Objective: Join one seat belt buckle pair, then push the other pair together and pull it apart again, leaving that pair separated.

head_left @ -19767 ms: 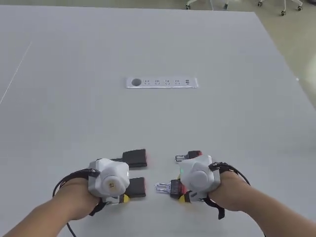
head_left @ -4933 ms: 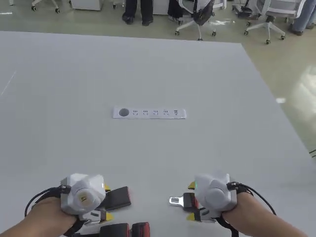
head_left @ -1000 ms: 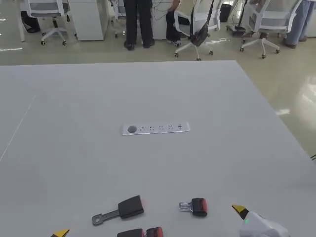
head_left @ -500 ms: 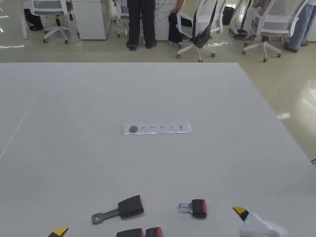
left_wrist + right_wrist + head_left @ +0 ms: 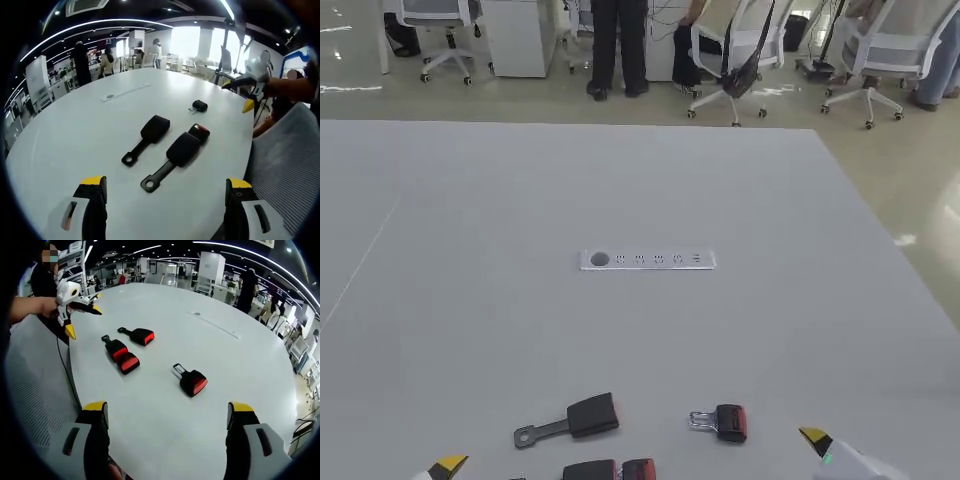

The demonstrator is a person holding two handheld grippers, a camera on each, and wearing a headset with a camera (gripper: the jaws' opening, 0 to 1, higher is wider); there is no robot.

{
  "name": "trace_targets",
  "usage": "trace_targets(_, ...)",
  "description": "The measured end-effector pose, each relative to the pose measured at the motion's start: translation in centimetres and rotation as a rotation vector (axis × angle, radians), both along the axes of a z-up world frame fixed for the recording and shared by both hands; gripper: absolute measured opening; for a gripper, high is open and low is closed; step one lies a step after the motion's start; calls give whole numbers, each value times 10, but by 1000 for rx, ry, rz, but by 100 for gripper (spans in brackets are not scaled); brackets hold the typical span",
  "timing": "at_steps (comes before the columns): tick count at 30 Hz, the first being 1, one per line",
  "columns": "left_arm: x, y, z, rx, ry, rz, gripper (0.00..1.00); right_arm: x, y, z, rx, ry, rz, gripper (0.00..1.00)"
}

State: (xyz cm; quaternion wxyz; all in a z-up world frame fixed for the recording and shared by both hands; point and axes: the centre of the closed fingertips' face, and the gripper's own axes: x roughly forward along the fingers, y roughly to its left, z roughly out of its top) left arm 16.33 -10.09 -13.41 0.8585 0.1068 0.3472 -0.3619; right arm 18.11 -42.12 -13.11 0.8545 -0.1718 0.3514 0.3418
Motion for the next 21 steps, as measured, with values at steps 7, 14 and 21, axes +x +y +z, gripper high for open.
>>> trace_targets(7,0,1,-2,2,0,-2,100,0,-4,1,0,2,-13,99)
trace_targets(14,0,-1,0,-4,-6,-3,100,-4,-1,-1,4,8,-11,98)
trace_targets(21,0,-1,2,-4,-6,-1,100,-5,3,-1,8,14,-5,98)
